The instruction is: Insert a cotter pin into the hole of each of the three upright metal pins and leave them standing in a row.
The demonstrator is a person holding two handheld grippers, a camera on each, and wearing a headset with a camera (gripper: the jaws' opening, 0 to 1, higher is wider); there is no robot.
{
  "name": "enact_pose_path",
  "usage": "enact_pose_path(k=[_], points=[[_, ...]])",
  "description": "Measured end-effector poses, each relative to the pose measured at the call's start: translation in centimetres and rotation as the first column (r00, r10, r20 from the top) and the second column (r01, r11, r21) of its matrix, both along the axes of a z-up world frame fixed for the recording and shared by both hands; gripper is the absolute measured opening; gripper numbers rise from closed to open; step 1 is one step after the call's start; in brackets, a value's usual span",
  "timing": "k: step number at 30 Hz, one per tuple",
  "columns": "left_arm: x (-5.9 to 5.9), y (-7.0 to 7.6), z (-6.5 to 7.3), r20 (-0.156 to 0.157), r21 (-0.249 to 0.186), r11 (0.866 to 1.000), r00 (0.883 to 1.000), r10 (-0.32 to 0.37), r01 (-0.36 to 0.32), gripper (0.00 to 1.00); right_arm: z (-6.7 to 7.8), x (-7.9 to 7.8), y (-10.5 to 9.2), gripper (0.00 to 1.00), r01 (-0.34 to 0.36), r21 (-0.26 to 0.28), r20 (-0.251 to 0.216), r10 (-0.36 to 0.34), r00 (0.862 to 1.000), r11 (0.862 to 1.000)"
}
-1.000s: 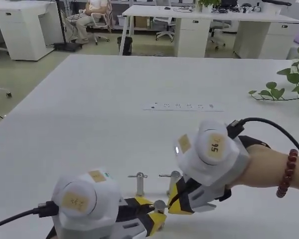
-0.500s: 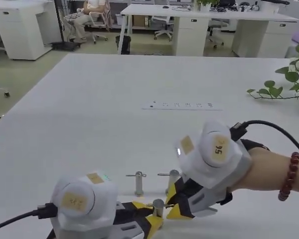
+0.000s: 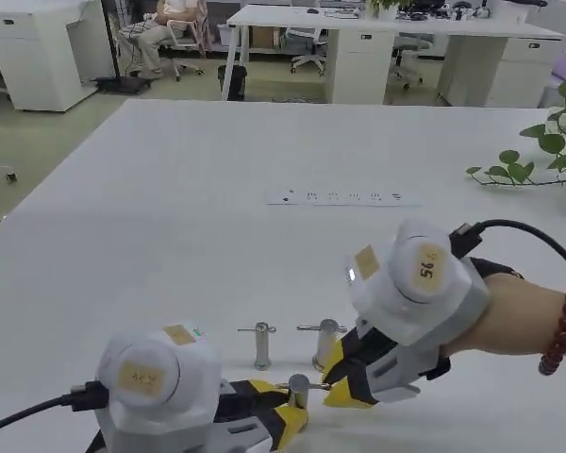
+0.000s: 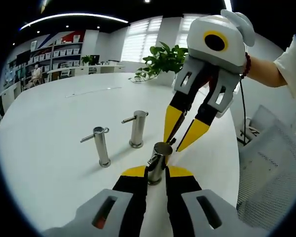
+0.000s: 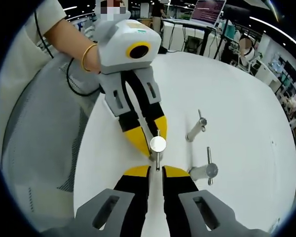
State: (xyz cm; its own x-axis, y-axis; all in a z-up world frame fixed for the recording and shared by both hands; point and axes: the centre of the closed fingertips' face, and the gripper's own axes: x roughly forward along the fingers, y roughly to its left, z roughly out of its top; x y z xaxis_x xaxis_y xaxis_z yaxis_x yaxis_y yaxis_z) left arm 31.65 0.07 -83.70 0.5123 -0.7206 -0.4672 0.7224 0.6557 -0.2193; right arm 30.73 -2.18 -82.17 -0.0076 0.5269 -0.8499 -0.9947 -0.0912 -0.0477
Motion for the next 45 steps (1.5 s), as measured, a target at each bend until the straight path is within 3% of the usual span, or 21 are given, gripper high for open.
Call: enact_pose_path(k=[5, 25, 38, 41, 45], points=[[0.0, 0.0, 0.0, 0.0, -0.002, 1.0, 1.0, -0.002, 0.002, 0.12, -0.1, 0.0, 0.1, 0.05, -0.004, 0.005, 0.011, 0.004, 1.0, 1.0], [0.0, 0.0, 0.0, -0.011, -0.016, 1.0, 1.0, 0.006, -0.006, 0.12, 0.0, 0.1, 1.2, 0.05, -0.002, 0.02, 0.018, 0.002, 1.0, 1.0], [0.1, -0.1, 0.0, -0.008, -0.001, 1.0, 1.0, 0.002, -0.002, 0.13, -0.1, 0.1, 1.3, 0.08, 0.048, 0.038, -0.002, -0.048, 0.999, 0.998], [0.3, 0.0, 0.2, 0.012, 0.018, 1.0, 1.0, -0.001, 0.001, 0.19, -0.1, -0.1, 1.4, 0.13, 0.054, 0.039, -0.015, -0.053, 0.998, 0.998], [0.2, 0.3, 0.1, 0.005, 0.031, 1.0, 1.0, -0.005, 0.005, 0.26, 0.1, 0.0, 1.6, 0.15, 0.068, 0.055, -0.016, -0.067, 0.998, 0.996]])
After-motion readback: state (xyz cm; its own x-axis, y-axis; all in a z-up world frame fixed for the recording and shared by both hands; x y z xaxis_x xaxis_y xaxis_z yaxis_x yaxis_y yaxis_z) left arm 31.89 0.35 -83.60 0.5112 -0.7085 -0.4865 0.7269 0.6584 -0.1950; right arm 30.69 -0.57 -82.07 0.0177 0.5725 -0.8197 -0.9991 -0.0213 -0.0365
